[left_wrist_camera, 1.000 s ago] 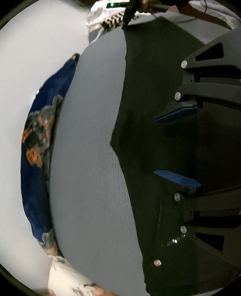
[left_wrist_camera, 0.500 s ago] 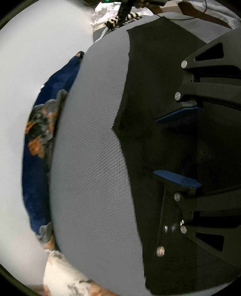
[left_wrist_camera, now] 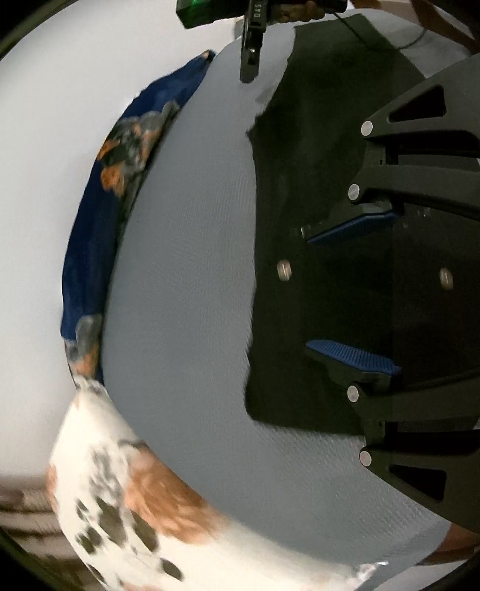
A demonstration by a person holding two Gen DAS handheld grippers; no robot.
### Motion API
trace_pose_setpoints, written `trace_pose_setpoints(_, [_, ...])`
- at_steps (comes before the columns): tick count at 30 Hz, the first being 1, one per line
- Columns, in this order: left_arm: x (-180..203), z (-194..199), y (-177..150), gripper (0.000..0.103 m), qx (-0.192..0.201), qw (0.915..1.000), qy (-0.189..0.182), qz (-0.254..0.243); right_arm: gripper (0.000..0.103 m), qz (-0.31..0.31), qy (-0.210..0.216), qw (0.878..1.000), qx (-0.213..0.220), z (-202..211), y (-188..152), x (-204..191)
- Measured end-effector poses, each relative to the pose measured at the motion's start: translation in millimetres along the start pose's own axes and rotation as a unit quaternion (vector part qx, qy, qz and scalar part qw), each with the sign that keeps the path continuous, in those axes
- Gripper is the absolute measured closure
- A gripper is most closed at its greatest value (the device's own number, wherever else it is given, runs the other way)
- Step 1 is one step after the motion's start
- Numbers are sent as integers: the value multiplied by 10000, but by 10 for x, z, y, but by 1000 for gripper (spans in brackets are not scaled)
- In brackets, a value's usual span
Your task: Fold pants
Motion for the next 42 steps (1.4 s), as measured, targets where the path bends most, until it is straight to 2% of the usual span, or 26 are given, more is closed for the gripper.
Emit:
trace_pose_setpoints(6, [-152, -57, -179, 49, -159, 9995, -179, 222, 62, 150, 343, 9969, -685, -496, -37, -220])
trace_pose_setpoints(7, [-155, -72, -196, 49, -155, 9994, -207, 209, 69, 159, 360, 9967, -706, -516, -39, -222])
trace_pose_setpoints(8, [-150, -94, -205, 49, -169, 9994, -233, 199, 90, 186, 356, 9969, -672, -522, -44, -237])
trace_pose_setpoints(10, [-158, -104, -216, 49, -169, 9992, -290, 204, 93, 180, 333, 9976, -578, -514, 10, -253])
trace_pose_setpoints(12, [-163, -118, -211, 49, -167, 9989, -379, 237, 97, 256, 38, 9994, -218, -483, 138, -229])
trace_pose_setpoints(14, [-189, -117, -217, 49, -152, 9985, -450, 264, 100, 142, -121, 9997, -129, -527, 169, -184])
trace_pose_setpoints(19, [-210, -119, -230, 50, -170, 9981, -539, 244, 100, 53, -460, 9988, -177, -687, 58, -74])
trace_pose_setpoints(21, [-198, -117, -230, 50, -183, 9984, -506, 166, 96, 4, -492, 9987, -155, -677, 61, -84])
trace_pose_setpoints(23, [-161, -90, -205, 50, -167, 9990, -407, 34, 87, -93, -568, 9983, -30, -558, 92, -109])
trace_pose_setpoints(25, [-74, -22, -142, 50, -71, 9991, -356, -206, 86, -254, -569, 9976, 289, -335, 150, -143])
trace_pose_setpoints(28, [172, 130, -20, 50, 191, 9970, -534, -530, 84, -354, -840, 9935, 680, 90, 120, -117])
trace_pose_setpoints(31, [539, 164, 80, 49, 305, 9925, -894, -775, 76, -583, -1201, 9876, 824, 418, -88, 44])
trace_pose_setpoints(37, [1477, -88, 97, 50, 118, 9776, -1791, -1097, 76, -1080, -2000, 9717, 641, 790, -773, 540])
trace_pose_setpoints(42, [2091, -416, 40, 49, -213, 9690, -2186, -1128, 76, -1370, -2416, 9583, 670, 943, -1046, 884])
Point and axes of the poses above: each gripper's, at about its wrist camera, not at the fingertips, and z roughly against the way its jaws point, x to its right, y to its top, the point moved 10 cm from there along -z, roughly the way its jaws point, and after that the axes turned 11 degrees about x, right-handed, at the moved point
